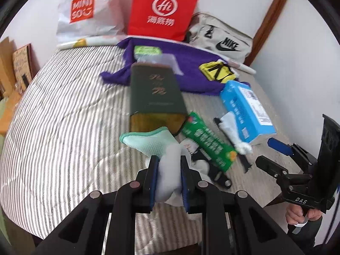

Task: Organize soft objects
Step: 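Grasp the white glove with mint cuff with the left gripper while the right gripper reaches the green snack packet, then grasp and lift the green snack packet with the right gripper while the left gripper lifts the glove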

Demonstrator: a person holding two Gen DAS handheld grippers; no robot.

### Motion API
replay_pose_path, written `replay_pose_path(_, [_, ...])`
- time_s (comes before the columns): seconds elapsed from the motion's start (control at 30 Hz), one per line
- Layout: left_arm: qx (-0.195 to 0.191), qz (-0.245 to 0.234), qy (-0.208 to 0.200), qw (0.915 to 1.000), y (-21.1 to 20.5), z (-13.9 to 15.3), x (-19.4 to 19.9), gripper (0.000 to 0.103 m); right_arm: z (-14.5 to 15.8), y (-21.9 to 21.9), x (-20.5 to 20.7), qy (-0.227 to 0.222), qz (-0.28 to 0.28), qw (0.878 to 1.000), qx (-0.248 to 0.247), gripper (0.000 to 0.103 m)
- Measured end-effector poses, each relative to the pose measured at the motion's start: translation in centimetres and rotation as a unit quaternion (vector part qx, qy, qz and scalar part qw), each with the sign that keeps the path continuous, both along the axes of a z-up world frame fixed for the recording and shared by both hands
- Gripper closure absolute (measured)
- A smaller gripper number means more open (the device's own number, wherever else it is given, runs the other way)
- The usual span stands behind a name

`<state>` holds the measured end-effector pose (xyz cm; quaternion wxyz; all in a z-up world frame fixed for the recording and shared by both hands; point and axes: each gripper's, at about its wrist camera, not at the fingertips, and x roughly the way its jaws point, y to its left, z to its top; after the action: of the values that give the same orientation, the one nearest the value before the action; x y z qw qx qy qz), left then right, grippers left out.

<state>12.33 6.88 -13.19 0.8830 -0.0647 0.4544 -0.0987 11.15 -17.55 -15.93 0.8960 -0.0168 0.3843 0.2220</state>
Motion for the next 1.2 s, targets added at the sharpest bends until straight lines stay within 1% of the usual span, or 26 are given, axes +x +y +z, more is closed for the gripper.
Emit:
replay_pose_path(0.03, [0.002, 0.004, 0.004, 1.0, 0.3, -0.4, 0.1, 0.084, -0.1, 0.6, 0.0, 0.0, 0.009, 1.0, 0.001, 0.026])
replay_pose_path(0.07, [0.002, 0.009, 0.01, 0.9999, 0.6, -0.9, 0.2, 0.085, -0.2, 0.9, 0.0, 0.0, 0.016, 1.0, 0.002, 0.029])
replay_pose_path(0.1, [-0.002, 0.015, 0.018, 0.9997, 1.0, -1.4, 0.3, 0.084, -0.4, 1.5, 0.2, 0.001, 0.026, 1.0, 0.003, 0.032])
replay_pose_path(0.17, [-0.015, 0.018, 0.026, 0.9994, 1.6, -2.1, 0.5, 0.084, -0.9, 2.5, 0.6, 0.009, 0.04, 0.999, 0.008, 0.036])
replay_pose_path(0.23, [-0.023, 0.021, 0.027, 0.9991, 2.1, -2.5, 0.5, 0.084, -1.5, 3.5, 1.2, 0.022, 0.051, 0.998, 0.012, 0.039])
replay_pose_path(0.27, [-0.026, 0.022, 0.027, 0.9991, 2.3, -2.7, 0.5, 0.084, -1.8, 3.9, 1.5, 0.026, 0.055, 0.998, 0.012, 0.044])
replay_pose_path(0.3, [-0.028, 0.022, 0.027, 0.999, 2.4, -2.9, 0.5, 0.084, -2.1, 4.4, 1.9, 0.029, 0.06, 0.998, 0.006, 0.046])
replay_pose_path(0.47, [-0.034, 0.017, 0.035, 0.9987, 2.7, -3.9, 1.1, 0.084, -3.0, 6.0, 3.1, 0.025, 0.061, 0.997, -0.037, 0.046])
replay_pose_path(0.53, [-0.041, 0.015, 0.039, 0.9983, 2.9, -4.3, 1.3, 0.084, -3.4, 6.2, 3.5, 0.029, 0.062, 0.997, -0.042, 0.046])
replay_pose_path(0.6, [-0.049, 0.016, 0.044, 0.9977, 3.2, -4.7, 1.6, 0.081, -3.8, 6.5, 3.9, 0.036, 0.061, 0.996, -0.051, 0.046])
replay_pose_path(0.7, [-0.056, 0.014, 0.047, 0.9972, 3.4, -5.0, 1.7, 0.08, -4.5, 6.8, 4.4, 0.037, 0.052, 0.995, -0.074, 0.046])
replay_pose_path(0.83, [-0.056, 0.012, 0.049, 0.9972, 3.7, -5.1, 1.7, 0.075, -4.7, 6.9, 4.6, 0.033, 0.053, 0.995, -0.077, 0.047])
replay_pose_path(0.93, [-0.065, 0.014, 0.05, 0.9965, 3.9, -5.3, 1.7, 0.074, -4.9, 6.8, 4.4, 0.027, 0.057, 0.995, -0.074, 0.049])
replay_pose_path(0.97, [-0.067, 0.014, 0.05, 0.9964, 4.0, -5.3, 1.7, 0.074, -4.9, 6.6, 4.5, 0.03, 0.055, 0.996, -0.07, 0.052])
replay_pose_path(1.0, [-0.067, 0.014, 0.051, 0.9964, 3.9, -5.3, 1.7, 0.074, -4.9, 6.6, 4.7, 0.031, 0.048, 0.995, -0.076, 0.062])
replay_pose_path(1.1, [-0.063, 0.012, 0.053, 0.9965, 3.8, -5.2, 1.6, 0.074, -4.7, 6.1, 5.1, 0.039, 0.043, 0.996, -0.065, 0.068])
replay_pose_path(1.2, [-0.059, 0.012, 0.053, 0.9968, 3.6, -5.2, 1.4, 0.074, -4.6, 6.0, 5.1, 0.048, 0.046, 0.996, -0.058, 0.069])
